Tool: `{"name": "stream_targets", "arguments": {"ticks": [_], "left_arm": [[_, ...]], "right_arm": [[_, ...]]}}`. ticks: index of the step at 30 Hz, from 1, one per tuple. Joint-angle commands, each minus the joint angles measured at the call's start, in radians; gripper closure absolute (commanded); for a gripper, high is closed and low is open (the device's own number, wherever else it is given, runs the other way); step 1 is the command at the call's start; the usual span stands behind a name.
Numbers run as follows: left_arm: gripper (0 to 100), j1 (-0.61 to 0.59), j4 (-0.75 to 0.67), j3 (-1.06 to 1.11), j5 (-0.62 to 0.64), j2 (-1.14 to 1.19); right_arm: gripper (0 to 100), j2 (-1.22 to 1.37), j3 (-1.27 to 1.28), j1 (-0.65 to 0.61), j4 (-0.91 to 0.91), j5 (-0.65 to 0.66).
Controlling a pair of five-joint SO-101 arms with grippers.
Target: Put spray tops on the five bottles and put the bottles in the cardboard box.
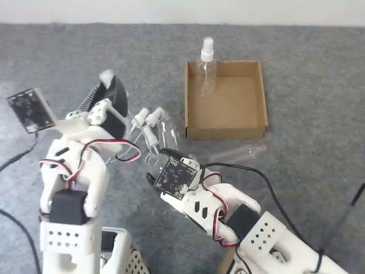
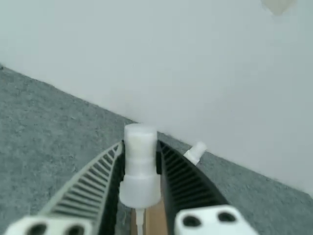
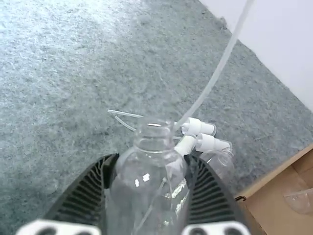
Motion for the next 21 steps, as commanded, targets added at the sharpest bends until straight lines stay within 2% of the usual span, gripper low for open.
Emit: {"name": "stream_targets", "arguments": {"ticks": [1, 5, 8, 15, 21], "left_arm": [[99, -0.029, 0.043, -0.137, -0.023, 0.002], [99, -0.029, 0.204, -0.249, -0.026, 0.002], [99, -0.020, 0.258, -0.275, -0.026, 0.002], [99, 0.000, 0.103, -0.137, -0.026, 0.002], [99, -0.003, 0.018, -0.153, -0.068, 0.002]], "right_arm": [[99.2, -0.028, -0.006, -0.007, -0.013, -0.012], [99.2, -0.028, -0.006, -0.007, -0.013, -0.012], [99.2, -0.028, -0.006, -0.007, -0.013, -0.012], [99.2, -0.030, -0.006, -0.007, -0.013, -0.014], [99.2, -0.030, -0.005, -0.007, -0.013, -0.014]]}}
